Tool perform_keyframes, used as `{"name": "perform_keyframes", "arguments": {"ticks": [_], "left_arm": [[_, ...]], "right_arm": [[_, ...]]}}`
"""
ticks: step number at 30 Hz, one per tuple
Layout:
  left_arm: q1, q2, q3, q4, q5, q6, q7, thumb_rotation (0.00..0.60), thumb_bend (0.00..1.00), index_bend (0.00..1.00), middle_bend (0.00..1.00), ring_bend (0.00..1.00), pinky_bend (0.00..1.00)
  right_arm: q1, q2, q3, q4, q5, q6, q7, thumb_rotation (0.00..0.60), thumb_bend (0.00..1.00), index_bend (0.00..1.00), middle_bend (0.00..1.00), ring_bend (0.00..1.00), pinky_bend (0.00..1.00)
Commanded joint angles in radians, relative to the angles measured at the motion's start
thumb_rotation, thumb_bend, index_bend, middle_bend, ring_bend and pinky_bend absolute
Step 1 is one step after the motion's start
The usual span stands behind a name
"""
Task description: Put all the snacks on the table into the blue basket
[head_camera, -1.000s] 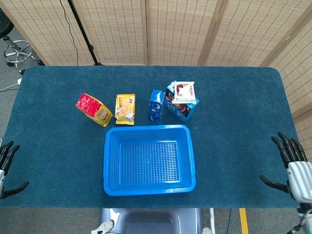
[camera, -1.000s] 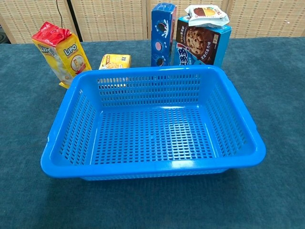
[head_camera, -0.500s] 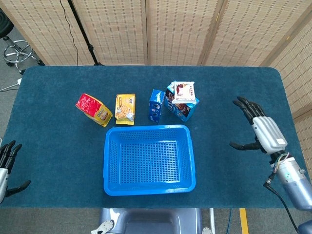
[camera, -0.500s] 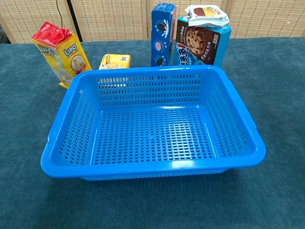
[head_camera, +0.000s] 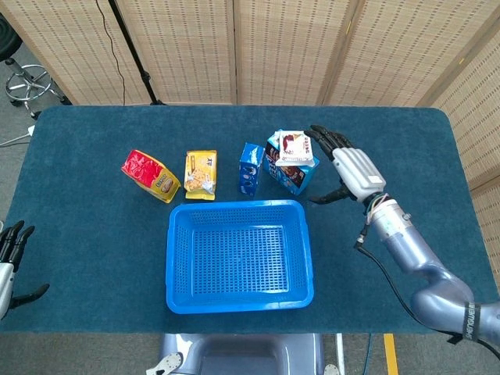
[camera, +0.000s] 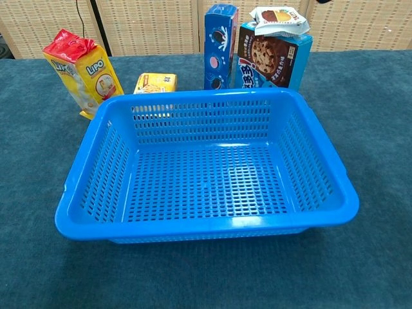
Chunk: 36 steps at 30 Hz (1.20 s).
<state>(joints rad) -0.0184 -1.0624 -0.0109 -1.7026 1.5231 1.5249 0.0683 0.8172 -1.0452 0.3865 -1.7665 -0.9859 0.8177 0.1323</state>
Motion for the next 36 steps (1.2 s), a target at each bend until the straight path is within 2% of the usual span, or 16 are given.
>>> {"name": "perform_keyframes", "arguments": {"ticks": [1, 7, 17, 30, 32, 36], "left_arm": [[-0.006, -0.002, -0.006, -0.001, -0.015, -0.014, 0.005, 0.600, 0.00, 0.00, 0.00, 0.00, 0.00], [-0.019, -0.011, -0.018, -0.006, -0.052, -0.039, 0.034, 0.600, 0.00, 0.00, 0.00, 0.00, 0.00], [-0.035, -0.024, -0.042, -0.015, -0.123, -0.070, 0.074, 0.600, 0.00, 0.00, 0.00, 0.00, 0.00], [-0.049, -0.041, -0.053, -0.012, -0.173, -0.095, 0.113, 0.600, 0.00, 0.00, 0.00, 0.00, 0.00], [-0.051, -0.042, -0.054, -0.012, -0.178, -0.097, 0.115, 0.600, 0.00, 0.00, 0.00, 0.00, 0.00], [-0.056, -0.045, -0.058, -0.010, -0.193, -0.105, 0.120, 0.600, 0.00, 0.00, 0.00, 0.00, 0.00]], "right_arm": [[0.075, -0.108, -0.005, 0.112, 0.048, -0.039, -0.046, 0.600, 0.00, 0.00, 0.00, 0.00, 0.00], [0.153, -0.204, 0.011, 0.268, 0.083, -0.121, -0.016, 0.600, 0.00, 0.00, 0.00, 0.00, 0.00], [0.226, -0.303, 0.021, 0.492, 0.127, -0.241, 0.052, 0.600, 0.00, 0.00, 0.00, 0.00, 0.00], [0.254, -0.398, 0.023, 0.683, 0.087, -0.325, 0.139, 0.600, 0.00, 0.00, 0.00, 0.00, 0.00], [0.256, -0.408, 0.023, 0.702, 0.079, -0.325, 0.146, 0.600, 0.00, 0.00, 0.02, 0.00, 0.01], [0.259, -0.437, 0.021, 0.747, 0.059, -0.323, 0.157, 0.600, 0.00, 0.05, 0.15, 0.04, 0.10]]}}
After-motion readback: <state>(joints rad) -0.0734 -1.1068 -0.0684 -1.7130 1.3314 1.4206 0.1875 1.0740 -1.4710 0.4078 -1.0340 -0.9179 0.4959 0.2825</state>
